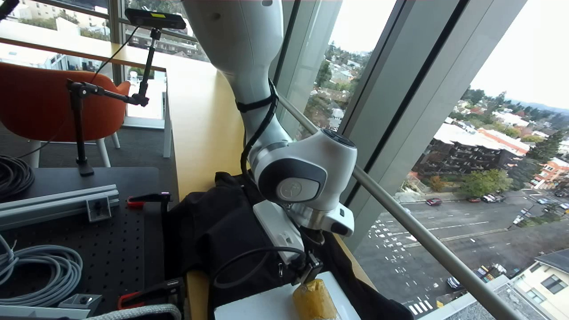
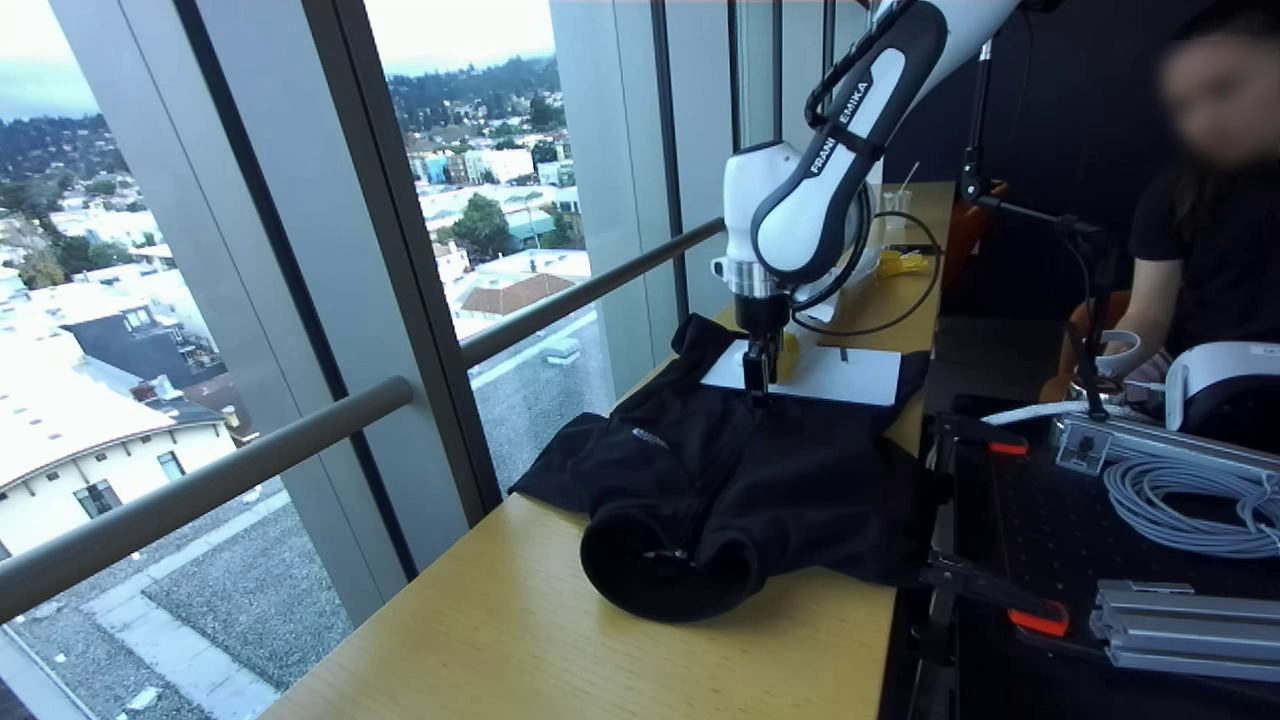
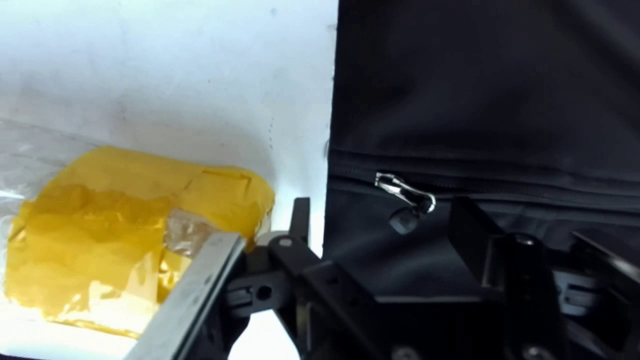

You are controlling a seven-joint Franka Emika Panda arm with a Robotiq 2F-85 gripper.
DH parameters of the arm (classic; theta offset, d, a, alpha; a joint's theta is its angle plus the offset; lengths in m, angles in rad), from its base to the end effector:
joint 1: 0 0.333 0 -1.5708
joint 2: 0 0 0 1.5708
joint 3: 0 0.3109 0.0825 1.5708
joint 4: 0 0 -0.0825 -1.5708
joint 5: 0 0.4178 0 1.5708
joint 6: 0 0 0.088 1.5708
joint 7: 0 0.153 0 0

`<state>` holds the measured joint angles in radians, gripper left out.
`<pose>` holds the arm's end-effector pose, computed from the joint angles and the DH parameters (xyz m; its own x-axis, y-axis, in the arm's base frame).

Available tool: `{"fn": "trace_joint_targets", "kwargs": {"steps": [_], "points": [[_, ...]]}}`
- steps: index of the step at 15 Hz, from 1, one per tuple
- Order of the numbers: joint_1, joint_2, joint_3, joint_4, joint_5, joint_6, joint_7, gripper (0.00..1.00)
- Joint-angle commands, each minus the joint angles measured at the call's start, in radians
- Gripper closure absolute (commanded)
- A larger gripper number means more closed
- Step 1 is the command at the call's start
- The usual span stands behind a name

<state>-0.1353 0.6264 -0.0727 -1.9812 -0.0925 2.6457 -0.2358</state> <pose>0.6130 -0.1316 0.0703 0.9923 0.1232 0.0121 0.1215 -0.9880 0.0949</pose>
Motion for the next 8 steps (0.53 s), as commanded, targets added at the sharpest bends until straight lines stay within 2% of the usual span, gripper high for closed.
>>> {"fn": "trace_joint_targets", "kwargs": {"steps": [1, 6, 7, 8], "points": [[-0.014, 0.020, 0.008, 0.034, -0.005, -0.016, 0.000, 0.58], [-0.035, 0.014, 0.008, 0.025, -0.001, -0.011, -0.011, 0.94], [-0.039, 0.013, 0.009, 0.024, 0.001, -0.012, -0.013, 1.00], [-0.045, 0.009, 0.013, 0.020, 0.004, -0.016, -0.016, 1.00]]}}
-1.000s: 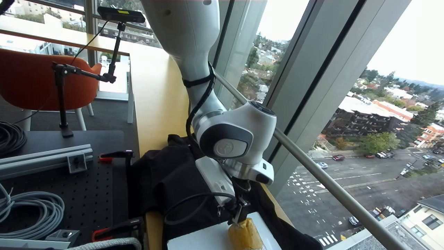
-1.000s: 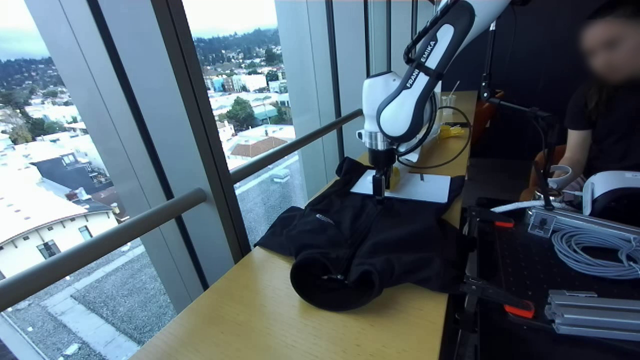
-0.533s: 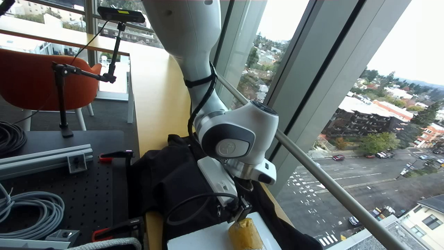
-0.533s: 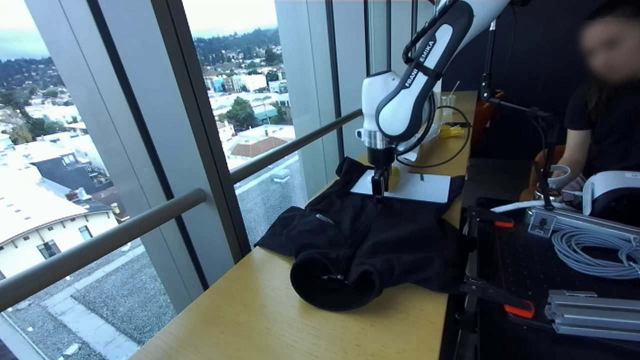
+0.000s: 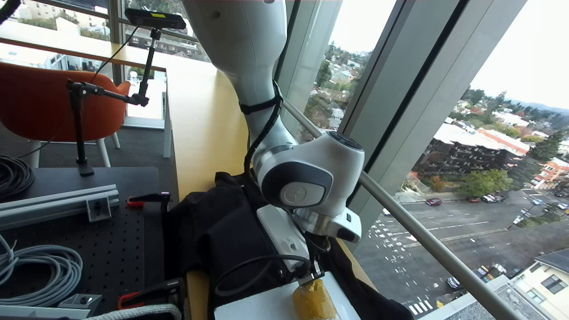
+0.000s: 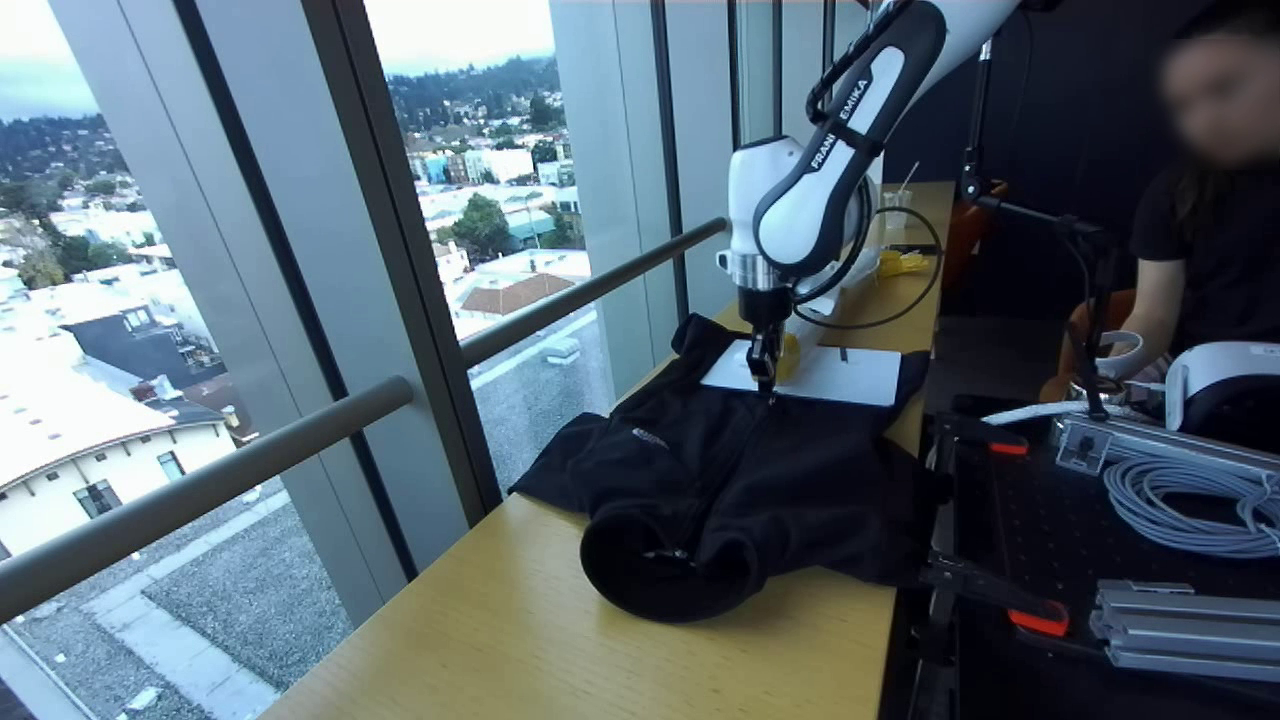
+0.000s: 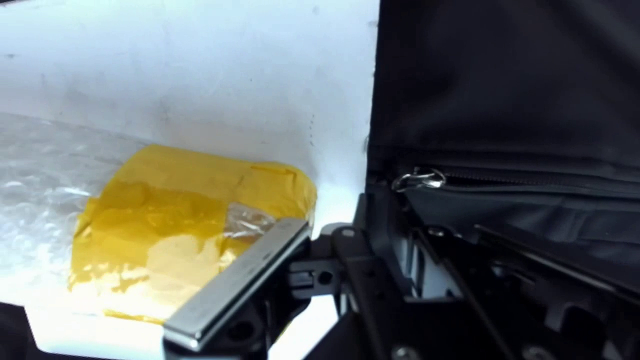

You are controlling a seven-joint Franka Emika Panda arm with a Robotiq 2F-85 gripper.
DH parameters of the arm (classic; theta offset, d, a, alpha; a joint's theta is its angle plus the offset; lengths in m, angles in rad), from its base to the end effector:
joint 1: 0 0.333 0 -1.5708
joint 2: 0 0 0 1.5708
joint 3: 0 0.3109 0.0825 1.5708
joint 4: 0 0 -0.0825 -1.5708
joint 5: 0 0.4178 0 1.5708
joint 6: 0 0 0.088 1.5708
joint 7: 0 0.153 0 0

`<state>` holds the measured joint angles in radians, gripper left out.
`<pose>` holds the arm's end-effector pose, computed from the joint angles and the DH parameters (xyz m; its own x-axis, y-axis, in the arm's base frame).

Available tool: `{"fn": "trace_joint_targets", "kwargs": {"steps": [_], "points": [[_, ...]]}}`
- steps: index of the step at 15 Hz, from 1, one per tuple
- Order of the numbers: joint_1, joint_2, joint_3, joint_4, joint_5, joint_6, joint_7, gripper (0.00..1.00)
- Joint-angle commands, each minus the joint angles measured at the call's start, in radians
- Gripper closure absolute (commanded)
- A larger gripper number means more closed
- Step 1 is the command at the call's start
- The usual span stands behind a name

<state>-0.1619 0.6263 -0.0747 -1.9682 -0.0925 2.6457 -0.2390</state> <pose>0.6149 -0.1502 0.0754 0.9948 0.0989 0.0239 0.0961 -0.9903 0.1002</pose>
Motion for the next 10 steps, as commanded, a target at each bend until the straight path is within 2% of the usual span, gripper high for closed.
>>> {"fn": "trace_joint_targets", "kwargs": {"steps": [1, 2, 3, 10], "points": [[-0.022, 0.008, 0.015, 0.004, 0.005, -0.017, -0.014, 1.00], [-0.025, 0.003, 0.018, -0.004, 0.006, -0.015, -0.018, 1.00], [-0.025, -0.001, 0.020, -0.015, 0.006, -0.010, -0.020, 0.77], [0.025, 0.012, 0.045, -0.005, 0.005, -0.015, 0.020, 0.27]]}}
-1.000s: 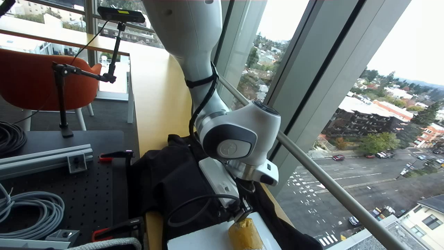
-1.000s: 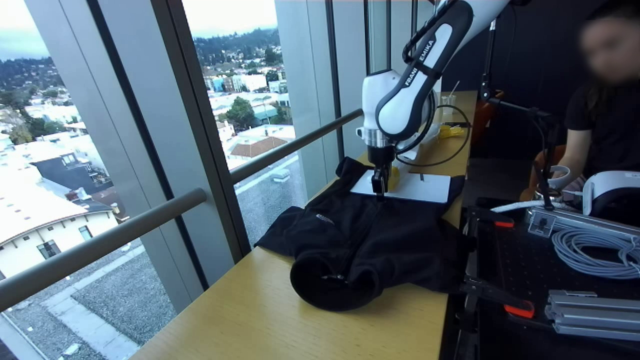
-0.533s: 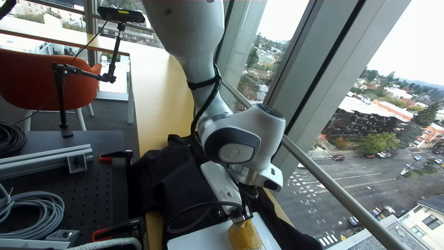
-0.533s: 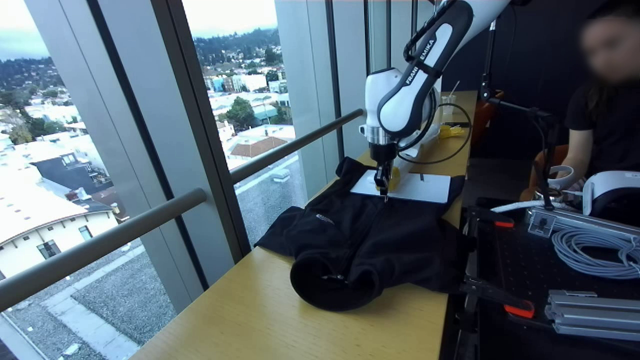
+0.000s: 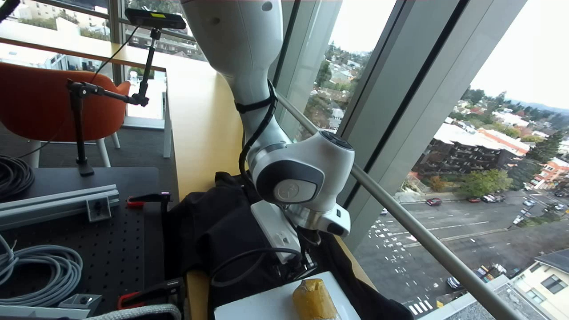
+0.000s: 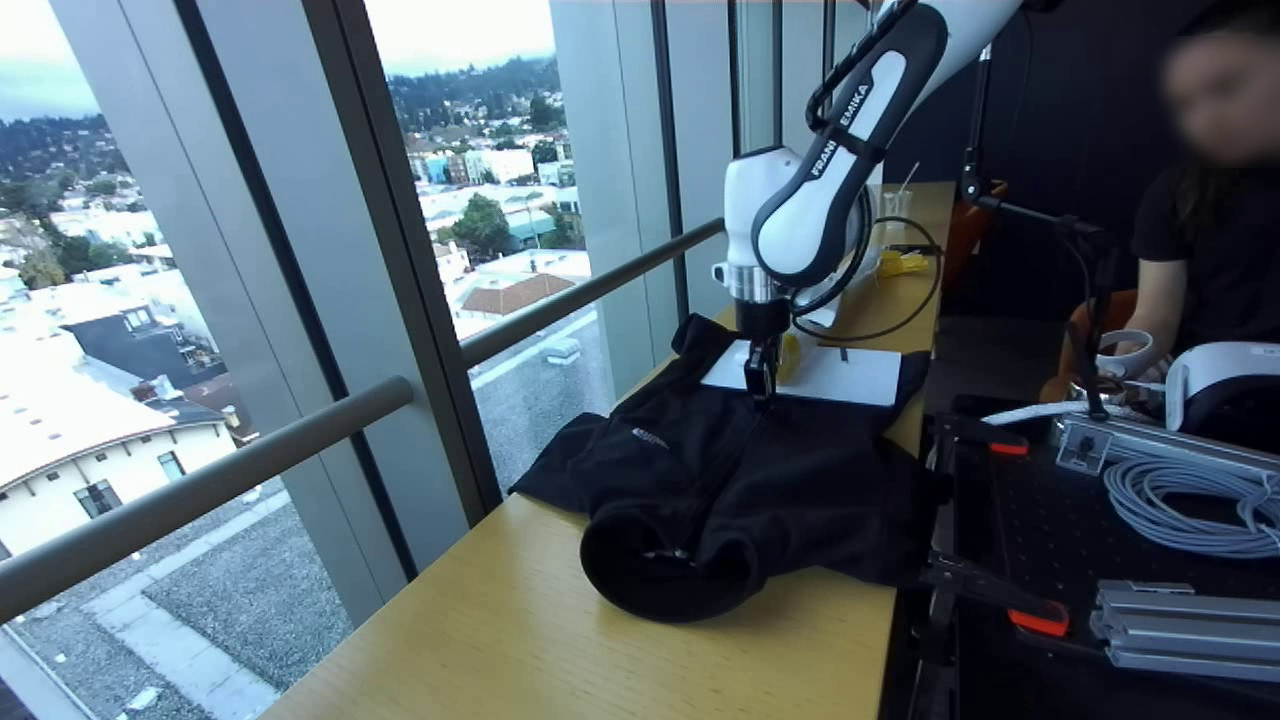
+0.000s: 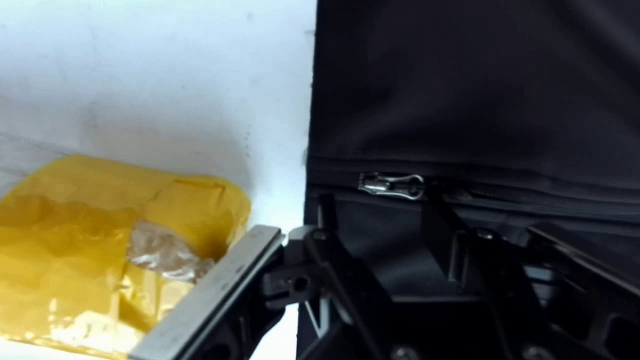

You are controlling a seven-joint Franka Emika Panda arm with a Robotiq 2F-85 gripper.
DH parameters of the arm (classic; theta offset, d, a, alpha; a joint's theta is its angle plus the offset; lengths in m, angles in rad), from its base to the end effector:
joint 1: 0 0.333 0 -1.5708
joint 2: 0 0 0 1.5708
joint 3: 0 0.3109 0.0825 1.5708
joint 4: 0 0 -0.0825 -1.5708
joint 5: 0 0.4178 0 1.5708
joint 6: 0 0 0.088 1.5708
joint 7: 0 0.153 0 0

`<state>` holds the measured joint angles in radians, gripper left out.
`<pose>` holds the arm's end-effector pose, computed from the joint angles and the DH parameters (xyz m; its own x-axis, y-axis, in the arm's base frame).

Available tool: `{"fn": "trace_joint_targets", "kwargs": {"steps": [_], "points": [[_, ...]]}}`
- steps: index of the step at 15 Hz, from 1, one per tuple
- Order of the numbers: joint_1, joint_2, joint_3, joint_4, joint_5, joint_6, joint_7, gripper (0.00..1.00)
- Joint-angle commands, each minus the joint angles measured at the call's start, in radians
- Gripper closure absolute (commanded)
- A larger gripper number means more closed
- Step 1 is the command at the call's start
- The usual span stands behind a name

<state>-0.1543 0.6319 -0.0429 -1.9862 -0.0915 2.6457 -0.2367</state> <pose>0.6105 -0.1232 0.0644 0.9918 0.1279 0.0068 0.1271 -0.9891 0.0746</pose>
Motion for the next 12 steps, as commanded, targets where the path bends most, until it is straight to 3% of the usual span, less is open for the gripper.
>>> {"fn": "trace_joint_targets", "kwargs": {"steps": [1, 4, 12], "points": [[0.023, 0.008, 0.016, 0.015, 0.004, -0.017, 0.020, 0.20], [0.040, 0.008, 0.022, 0.021, 0.005, -0.024, 0.027, 0.01], [0.051, -0.039, 0.009, -0.034, -0.002, -0.033, 0.037, 0.00]]}}
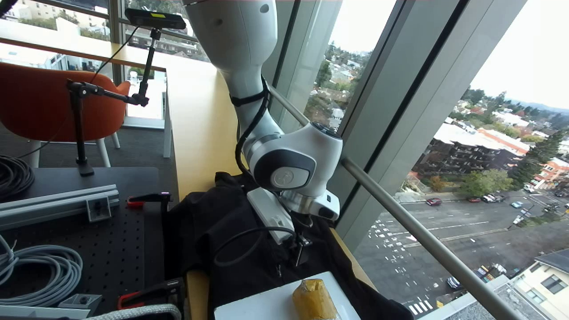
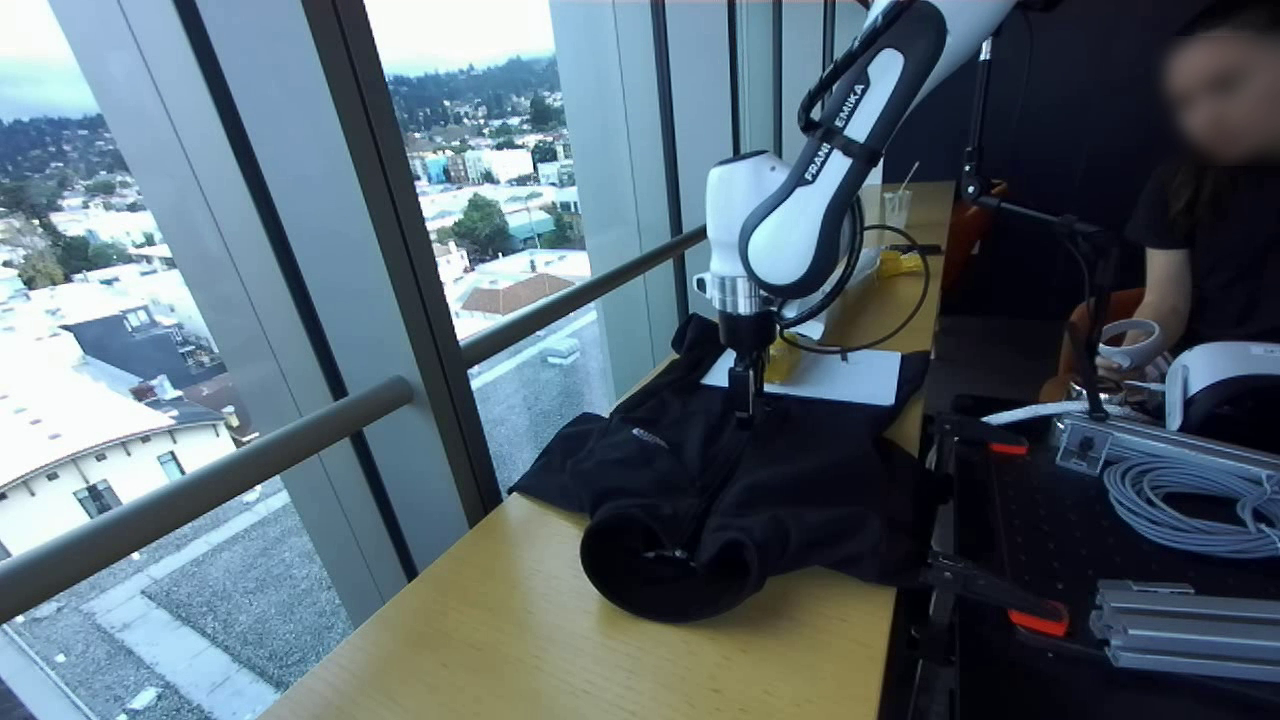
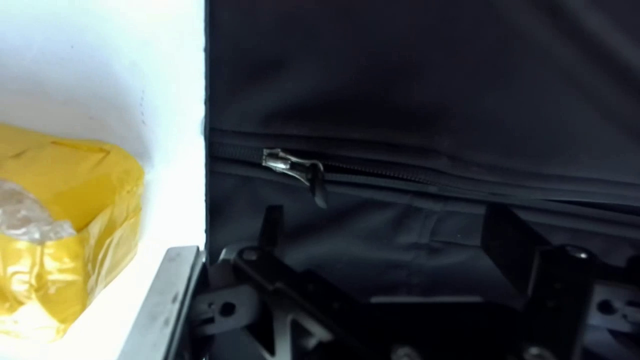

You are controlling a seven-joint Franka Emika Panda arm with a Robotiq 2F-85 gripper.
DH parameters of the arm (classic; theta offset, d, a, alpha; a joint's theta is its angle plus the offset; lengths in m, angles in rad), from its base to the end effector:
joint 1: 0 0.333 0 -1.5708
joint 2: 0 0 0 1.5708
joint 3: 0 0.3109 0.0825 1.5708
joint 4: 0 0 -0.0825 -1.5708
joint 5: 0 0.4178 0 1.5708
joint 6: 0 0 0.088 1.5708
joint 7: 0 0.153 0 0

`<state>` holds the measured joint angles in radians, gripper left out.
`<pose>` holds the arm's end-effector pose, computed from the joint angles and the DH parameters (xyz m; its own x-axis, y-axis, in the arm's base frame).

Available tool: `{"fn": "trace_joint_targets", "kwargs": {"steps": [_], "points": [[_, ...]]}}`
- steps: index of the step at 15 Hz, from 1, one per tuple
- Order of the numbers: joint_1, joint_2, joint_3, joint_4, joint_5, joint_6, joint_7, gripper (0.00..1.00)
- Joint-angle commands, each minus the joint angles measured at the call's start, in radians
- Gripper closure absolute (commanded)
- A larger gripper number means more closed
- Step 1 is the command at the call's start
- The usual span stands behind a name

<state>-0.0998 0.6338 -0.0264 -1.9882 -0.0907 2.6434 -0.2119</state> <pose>0.6159 -0.0788 0.0620 0.9855 0.1696 0.0054 0.1689 -0.9836 0.0631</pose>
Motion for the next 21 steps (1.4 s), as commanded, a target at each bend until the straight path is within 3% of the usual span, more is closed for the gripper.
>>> {"fn": "trace_joint_targets", "kwargs": {"steps": [1, 6, 7, 10, 11, 18, 19, 21], "points": [[-0.005, -0.046, -0.010, -0.038, -0.003, -0.031, 0.013, 0.00], [-0.008, -0.049, -0.027, -0.050, -0.009, -0.028, 0.014, 0.00], [-0.010, -0.045, -0.029, -0.046, -0.009, -0.027, 0.012, 0.10], [-0.019, -0.029, -0.041, -0.030, -0.014, -0.023, 0.007, 0.21], [-0.025, -0.026, -0.044, -0.024, -0.013, -0.025, 0.004, 0.40], [-0.042, -0.022, -0.047, -0.020, -0.007, -0.024, 0.005, 0.93], [-0.044, -0.021, -0.047, -0.021, -0.007, -0.024, 0.004, 0.99], [-0.045, -0.020, -0.047, -0.019, -0.006, -0.026, 0.003, 1.00]]}}
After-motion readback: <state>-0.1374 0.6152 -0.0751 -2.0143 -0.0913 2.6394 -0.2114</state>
